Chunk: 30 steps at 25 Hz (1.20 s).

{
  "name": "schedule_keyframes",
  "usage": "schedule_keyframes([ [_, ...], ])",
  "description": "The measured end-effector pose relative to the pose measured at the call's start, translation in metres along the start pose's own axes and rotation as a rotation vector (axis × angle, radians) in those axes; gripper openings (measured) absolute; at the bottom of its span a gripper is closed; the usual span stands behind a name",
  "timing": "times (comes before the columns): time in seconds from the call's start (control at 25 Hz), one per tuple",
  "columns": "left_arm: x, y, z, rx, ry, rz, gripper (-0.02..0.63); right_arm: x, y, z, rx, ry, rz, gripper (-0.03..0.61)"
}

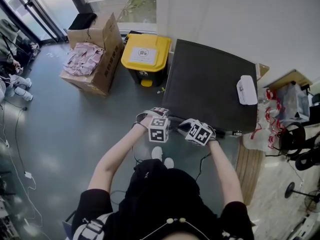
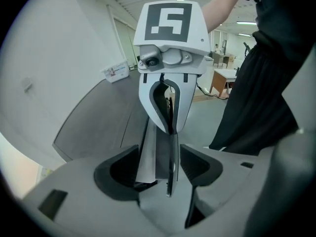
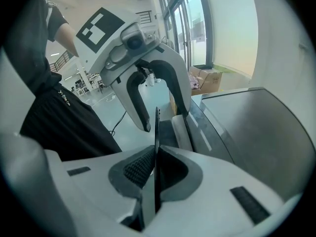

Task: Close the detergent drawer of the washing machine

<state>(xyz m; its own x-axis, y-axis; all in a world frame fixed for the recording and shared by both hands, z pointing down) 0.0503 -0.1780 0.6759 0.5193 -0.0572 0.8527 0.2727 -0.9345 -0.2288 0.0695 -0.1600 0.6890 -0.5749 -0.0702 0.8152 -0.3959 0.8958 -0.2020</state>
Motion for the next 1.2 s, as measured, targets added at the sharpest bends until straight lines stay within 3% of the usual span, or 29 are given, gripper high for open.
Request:
schedule_keyframes([
  [0.24,0.011,0.006,-0.003,0.094,0.085,0.093,0.302,0.0,-0.001,0.0,-0.001,-0.011,-0.009,0.037],
  [0.4,0.019,0.009,-0.007,0.071,0.105,0.089,0.342,0.0,0.002,0.002,-0.037,0.02,-0.03,0.035],
  [0.52,0.019,0.01,-0.007,0.061,0.101,0.083,0.344,-0.008,0.006,0.01,-0.133,0.033,-0.099,0.04],
  [0.56,0.019,0.01,-0.007,0.06,0.101,0.082,0.344,-0.013,0.007,0.014,-0.16,0.024,-0.124,0.055],
  [0.68,0.019,0.01,-0.007,0.056,0.105,0.08,0.345,-0.023,0.003,0.013,-0.157,0.01,-0.188,0.242],
  [0.8,0.019,0.01,-0.007,0.051,0.109,0.078,0.345,-0.027,-0.017,-0.001,-0.151,0.051,-0.299,0.31],
  [0.92,0.02,0.01,-0.008,0.047,0.112,0.077,0.345,-0.023,-0.031,-0.01,-0.145,0.095,-0.371,0.354],
  [1.2,0.02,0.01,-0.007,0.036,0.105,0.089,0.345,-0.016,-0.032,-0.011,-0.124,0.131,-0.366,0.367],
])
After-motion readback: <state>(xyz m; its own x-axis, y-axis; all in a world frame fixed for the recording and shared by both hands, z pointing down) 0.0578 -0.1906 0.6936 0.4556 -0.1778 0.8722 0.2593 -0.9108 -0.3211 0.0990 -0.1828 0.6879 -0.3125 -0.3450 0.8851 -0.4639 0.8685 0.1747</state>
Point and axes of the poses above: the fingertips, and each gripper's own axes: x forward along the fingers, y to its left, z out of its top, the point moved 1 cm from there along -x, backward along the fingers, and after that the axes turned 6 degrees about x, right-handed, at the moved point
